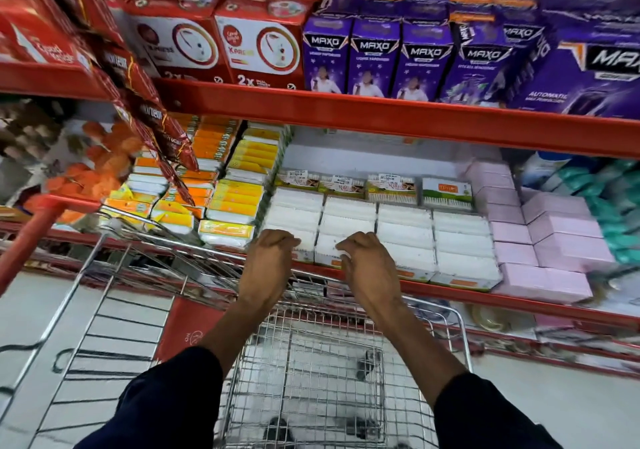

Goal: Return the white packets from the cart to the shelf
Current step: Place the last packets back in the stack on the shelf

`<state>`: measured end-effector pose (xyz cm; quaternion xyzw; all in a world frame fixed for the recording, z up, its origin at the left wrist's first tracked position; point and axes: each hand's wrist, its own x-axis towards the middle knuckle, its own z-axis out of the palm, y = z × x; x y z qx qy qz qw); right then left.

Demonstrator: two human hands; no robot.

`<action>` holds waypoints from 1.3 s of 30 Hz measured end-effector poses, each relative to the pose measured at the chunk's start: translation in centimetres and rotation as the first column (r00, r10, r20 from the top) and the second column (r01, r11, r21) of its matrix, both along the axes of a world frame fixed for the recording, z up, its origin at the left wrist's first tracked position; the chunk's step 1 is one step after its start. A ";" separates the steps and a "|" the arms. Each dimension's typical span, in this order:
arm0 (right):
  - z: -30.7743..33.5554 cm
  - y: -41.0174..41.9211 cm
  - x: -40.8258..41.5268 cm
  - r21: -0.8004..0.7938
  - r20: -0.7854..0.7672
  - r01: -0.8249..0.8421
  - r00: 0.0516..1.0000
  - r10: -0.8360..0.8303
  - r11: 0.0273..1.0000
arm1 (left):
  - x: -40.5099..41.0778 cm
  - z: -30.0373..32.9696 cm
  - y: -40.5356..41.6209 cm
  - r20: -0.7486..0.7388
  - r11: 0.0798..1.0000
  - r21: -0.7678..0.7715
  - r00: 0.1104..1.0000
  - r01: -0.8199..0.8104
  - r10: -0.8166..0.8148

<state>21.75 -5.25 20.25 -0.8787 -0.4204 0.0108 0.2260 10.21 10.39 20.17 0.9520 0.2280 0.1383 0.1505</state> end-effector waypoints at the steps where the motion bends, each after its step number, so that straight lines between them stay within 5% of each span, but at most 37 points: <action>1: 0.0 0.0 -0.1 -0.002 0.005 0.000 1.000 0.000 1.000 | -0.1 0.0 0.0 0.009 1.000 0.000 1.000 0.003 -0.003; 11: -1.2 -1.3 -1.3 0.026 0.038 -0.025 0.999 0.024 0.999 | -1.1 -1.8 -0.1 -0.008 0.997 0.061 0.999 0.038 -0.038; 24: -3.7 -3.5 -1.6 -0.196 0.101 -0.113 0.986 0.134 0.974 | -2.9 -4.7 -1.4 -0.166 0.982 0.108 0.977 0.153 -0.134; 39: -4.1 -13.4 3.0 -0.194 0.089 0.209 0.977 -0.195 0.959 | 1.5 -4.7 -8.5 -0.241 0.946 0.119 0.933 0.303 -0.268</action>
